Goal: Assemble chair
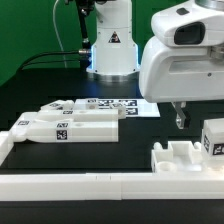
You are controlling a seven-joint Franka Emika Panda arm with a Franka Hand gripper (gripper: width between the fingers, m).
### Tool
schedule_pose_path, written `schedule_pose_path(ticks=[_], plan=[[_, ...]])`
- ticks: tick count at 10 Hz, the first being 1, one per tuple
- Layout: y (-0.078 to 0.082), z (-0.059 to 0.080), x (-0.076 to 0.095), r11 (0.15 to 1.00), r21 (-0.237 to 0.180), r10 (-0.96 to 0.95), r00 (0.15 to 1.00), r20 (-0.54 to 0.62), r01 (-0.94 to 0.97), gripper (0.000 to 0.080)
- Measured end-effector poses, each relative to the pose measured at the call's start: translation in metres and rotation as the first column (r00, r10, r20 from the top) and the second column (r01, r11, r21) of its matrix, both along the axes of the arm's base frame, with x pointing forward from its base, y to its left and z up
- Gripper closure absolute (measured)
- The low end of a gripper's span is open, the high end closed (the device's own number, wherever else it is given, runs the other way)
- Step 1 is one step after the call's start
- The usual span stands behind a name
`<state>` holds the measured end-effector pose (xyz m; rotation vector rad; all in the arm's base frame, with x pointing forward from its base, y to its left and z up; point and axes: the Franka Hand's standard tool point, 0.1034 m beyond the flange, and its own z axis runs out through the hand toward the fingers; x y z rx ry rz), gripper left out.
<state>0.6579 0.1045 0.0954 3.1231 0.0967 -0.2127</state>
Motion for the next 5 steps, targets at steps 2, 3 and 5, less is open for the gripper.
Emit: schedule_pose_path(ticks=[2, 3, 5], plan=[[0.0000, -0.0001, 0.0000, 1.000, 0.000, -0.005, 1.000, 0.000, 0.005, 0.0420], [0.0009, 0.0001, 0.0000, 0.993, -0.015, -0.121, 0.993, 0.003, 0.121, 0.0514], [0.0017, 0.0000, -0.0002, 0.971, -0.030, -0.237, 0.972, 0.007, 0.237, 0.0514]])
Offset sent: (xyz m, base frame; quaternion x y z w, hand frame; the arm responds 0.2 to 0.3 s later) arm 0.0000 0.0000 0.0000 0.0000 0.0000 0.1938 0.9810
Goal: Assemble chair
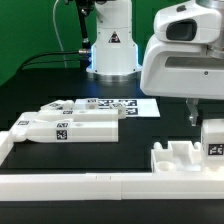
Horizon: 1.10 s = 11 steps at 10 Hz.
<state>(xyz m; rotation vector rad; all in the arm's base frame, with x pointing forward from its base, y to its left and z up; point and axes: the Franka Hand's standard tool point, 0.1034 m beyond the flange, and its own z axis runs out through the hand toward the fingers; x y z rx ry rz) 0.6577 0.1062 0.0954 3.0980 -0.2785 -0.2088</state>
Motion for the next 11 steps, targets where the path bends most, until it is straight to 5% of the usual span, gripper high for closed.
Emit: schedule_pose_path(ticks=[3, 8, 11], plan=[[0.005, 0.000, 0.002, 0.924, -0.032, -0.378, 0.924, 0.049, 0.380, 0.0514], [0.030, 0.000, -0.002, 0.512, 0.036, -0.856, 0.507, 0.098, 0.858, 0.0514], [0.033, 0.000, -0.005, 0.497, 0.052, -0.866, 0.491, 0.095, 0.866, 0.0507]])
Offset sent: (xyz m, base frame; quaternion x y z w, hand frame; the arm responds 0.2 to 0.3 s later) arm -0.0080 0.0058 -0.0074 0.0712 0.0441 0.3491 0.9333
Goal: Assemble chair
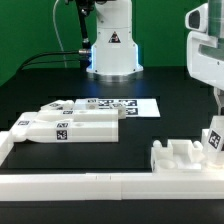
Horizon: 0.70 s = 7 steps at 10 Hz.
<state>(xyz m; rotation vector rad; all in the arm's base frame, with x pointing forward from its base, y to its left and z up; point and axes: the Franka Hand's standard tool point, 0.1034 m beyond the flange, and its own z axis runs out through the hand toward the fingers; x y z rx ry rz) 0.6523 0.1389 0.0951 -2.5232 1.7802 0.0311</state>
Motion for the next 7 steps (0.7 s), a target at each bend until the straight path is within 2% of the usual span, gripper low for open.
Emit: schedule_pose_path(ticks=[1, 2, 3, 4, 5, 7], plan=[[0.000, 0.000, 0.000, 0.999, -0.001, 0.043, 0.999, 0.002, -0.043, 0.0507], [-0.006, 0.001, 0.001, 0.988, -0.006, 0.157, 0.988, 0.000, -0.157, 0.0293], [-0.016, 0.001, 0.003, 0.955, -0.012, 0.295, 0.955, 0.009, -0.295, 0.0196], [-0.022, 0.000, 0.003, 0.894, -0.033, 0.446, 0.895, 0.008, -0.446, 0.0196], [-0.021, -0.001, 0.002, 0.833, -0.051, 0.552, 0.834, 0.005, -0.551, 0.0159], [-0.021, -0.003, 0.003, 0.759, -0.061, 0.650, 0.760, 0.018, -0.648, 0.0152]])
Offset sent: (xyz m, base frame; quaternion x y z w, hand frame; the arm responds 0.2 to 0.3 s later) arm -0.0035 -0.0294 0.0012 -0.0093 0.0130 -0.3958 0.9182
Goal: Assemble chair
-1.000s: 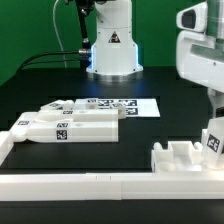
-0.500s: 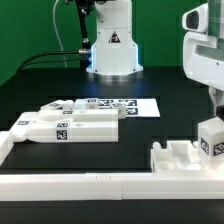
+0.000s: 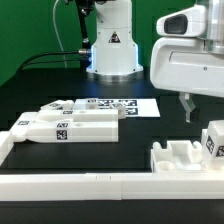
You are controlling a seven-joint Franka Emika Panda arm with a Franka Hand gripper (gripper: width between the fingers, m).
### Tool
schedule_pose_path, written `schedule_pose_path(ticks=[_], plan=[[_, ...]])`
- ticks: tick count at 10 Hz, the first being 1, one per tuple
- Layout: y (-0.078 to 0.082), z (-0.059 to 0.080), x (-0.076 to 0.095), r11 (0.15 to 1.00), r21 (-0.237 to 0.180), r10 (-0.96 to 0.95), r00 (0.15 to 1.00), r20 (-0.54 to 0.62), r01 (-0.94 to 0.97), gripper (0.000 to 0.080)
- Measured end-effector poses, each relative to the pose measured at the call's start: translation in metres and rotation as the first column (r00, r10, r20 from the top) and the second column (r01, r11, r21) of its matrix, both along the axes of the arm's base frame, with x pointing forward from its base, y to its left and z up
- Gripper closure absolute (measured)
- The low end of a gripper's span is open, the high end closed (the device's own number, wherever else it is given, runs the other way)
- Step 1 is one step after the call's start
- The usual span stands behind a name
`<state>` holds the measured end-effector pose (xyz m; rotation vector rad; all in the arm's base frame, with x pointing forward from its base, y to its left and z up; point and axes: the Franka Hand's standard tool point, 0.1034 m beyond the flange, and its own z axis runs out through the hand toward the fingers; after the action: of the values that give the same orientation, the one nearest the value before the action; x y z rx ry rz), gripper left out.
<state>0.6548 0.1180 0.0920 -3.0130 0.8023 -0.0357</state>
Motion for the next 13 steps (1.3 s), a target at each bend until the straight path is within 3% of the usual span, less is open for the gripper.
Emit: schedule_pose_path(ticks=[3, 5, 6, 7, 8, 9, 13], plan=[[-0.0059, -0.0053, 0.0048, 0.936, -0.011, 0.352, 0.936, -0.005, -0.352, 0.0150], [-0.0057, -0.0050, 0.0085, 0.907, -0.012, 0.420, 0.907, -0.004, -0.420, 0.0150], [-0.0059, -0.0054, 0.0084, 0.910, -0.011, 0.415, 0.910, -0.004, -0.415, 0.0249], [-0.0058, -0.0056, 0.0083, 0.915, -0.011, 0.404, 0.915, -0.004, -0.404, 0.0433], [-0.0058, -0.0054, 0.0084, 0.917, -0.010, 0.399, 0.917, -0.004, -0.399, 0.0433], [-0.0055, -0.0054, 0.0084, 0.937, -0.008, 0.350, 0.937, -0.004, -0.350, 0.0515], [-0.0031, -0.0057, 0.0006, 0.998, -0.014, -0.057, 0.998, 0.033, 0.057, 0.0515]])
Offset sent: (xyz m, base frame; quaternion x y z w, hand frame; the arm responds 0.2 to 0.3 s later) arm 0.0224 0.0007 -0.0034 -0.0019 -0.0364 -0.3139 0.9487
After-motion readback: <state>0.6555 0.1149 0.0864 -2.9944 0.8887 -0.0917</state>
